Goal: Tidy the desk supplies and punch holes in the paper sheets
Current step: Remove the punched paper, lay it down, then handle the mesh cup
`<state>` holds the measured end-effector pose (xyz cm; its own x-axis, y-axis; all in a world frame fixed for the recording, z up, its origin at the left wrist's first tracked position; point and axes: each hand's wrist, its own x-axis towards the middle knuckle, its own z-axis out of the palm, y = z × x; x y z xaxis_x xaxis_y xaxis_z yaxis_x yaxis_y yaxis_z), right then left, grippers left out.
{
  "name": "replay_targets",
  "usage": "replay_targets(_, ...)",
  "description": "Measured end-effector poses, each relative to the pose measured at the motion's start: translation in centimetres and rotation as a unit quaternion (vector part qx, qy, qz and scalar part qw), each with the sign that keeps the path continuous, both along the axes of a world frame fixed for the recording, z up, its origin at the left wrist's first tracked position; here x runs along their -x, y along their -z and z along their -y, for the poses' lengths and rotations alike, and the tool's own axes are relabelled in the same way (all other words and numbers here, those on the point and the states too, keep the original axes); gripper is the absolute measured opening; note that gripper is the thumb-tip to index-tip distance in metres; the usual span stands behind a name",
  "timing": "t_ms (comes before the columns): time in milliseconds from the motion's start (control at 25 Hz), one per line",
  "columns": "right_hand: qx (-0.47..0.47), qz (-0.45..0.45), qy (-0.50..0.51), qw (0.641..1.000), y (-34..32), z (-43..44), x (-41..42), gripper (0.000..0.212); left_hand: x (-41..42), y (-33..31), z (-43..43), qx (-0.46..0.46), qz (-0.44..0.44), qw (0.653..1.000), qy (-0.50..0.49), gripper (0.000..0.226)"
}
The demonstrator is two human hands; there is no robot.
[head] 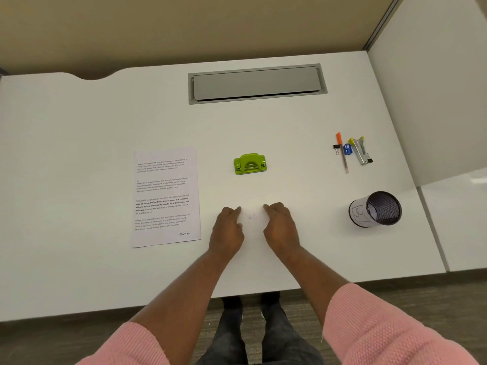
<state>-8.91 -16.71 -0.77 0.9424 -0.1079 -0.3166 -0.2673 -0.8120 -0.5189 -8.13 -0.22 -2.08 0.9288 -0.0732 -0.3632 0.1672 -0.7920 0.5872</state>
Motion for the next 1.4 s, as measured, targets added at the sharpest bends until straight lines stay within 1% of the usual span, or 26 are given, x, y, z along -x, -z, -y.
replay_targets(80,0.041,0.005,-0.072,0.997,0.2,0.0,0.1,0.063,-0.3,0.1,0.3,-0.022,-0.003,0.998,0.052,0.055)
replay_targets(160,0.084,0.018,-0.135,0.987,0.5,-0.5,0.2,0.067,-0.5,0.2,0.8,-0.011,-0.004,0.997,0.077,0.056)
replay_targets(240,0.084,0.033,-0.167,0.982,0.7,-0.8,0.4,0.064,-0.3,0.2,0.9,-0.004,0.001,0.997,0.083,0.055)
replay_targets(320,0.048,0.04,-0.16,0.985,0.9,-0.5,0.8,0.057,0.3,0.3,0.4,-0.038,0.038,0.994,0.094,0.049)
replay_targets(400,0.024,0.053,-0.1,0.993,1.1,0.3,1.6,0.048,1.5,0.9,-0.3,-0.104,0.085,0.982,0.132,0.05)
replay_targets(480,0.021,0.062,-0.059,0.996,1.3,0.9,2.7,0.046,2.6,1.5,-0.8,-0.134,0.081,0.973,0.17,0.064)
replay_targets(560,0.012,0.056,-0.076,0.995,1.6,1.0,3.7,0.052,3.4,2.1,-1.1,-0.146,0.063,0.966,0.202,0.072)
replay_targets(640,-0.011,0.047,-0.076,0.996,1.8,0.7,3.7,0.052,3.5,2.5,-1.2,-0.151,0.058,0.963,0.215,0.075)
replay_targets(800,-0.044,0.06,-0.05,0.996,1.9,-0.3,2.1,0.042,2.3,2.4,-1.0,-0.12,0.078,0.971,0.194,0.068)
replay_targets(920,-0.063,0.074,-0.039,0.994,1.9,-0.7,0.8,0.036,1.1,2.2,-0.6,-0.099,0.134,0.976,0.139,0.056)
replay_targets(1000,-0.074,0.082,-0.027,0.993,1.9,-0.6,0.6,0.036,0.5,2.0,-0.4,-0.087,0.152,0.979,0.102,0.047)
replay_targets(1080,-0.07,0.089,-0.025,0.993,1.8,-0.3,0.9,0.039,0.0,1.8,-0.3,-0.08,0.147,0.982,0.085,0.042)
replay_targets(1240,-0.02,0.086,-0.09,0.992,1.9,-0.1,1.5,0.04,0.3,1.8,-0.4,-0.057,0.12,0.988,0.073,0.042)
replay_targets(1400,0.018,0.089,-0.164,0.982,1.9,-0.6,1.5,0.035,0.9,1.8,-0.1,-0.032,0.106,0.994,0.027,0.039)
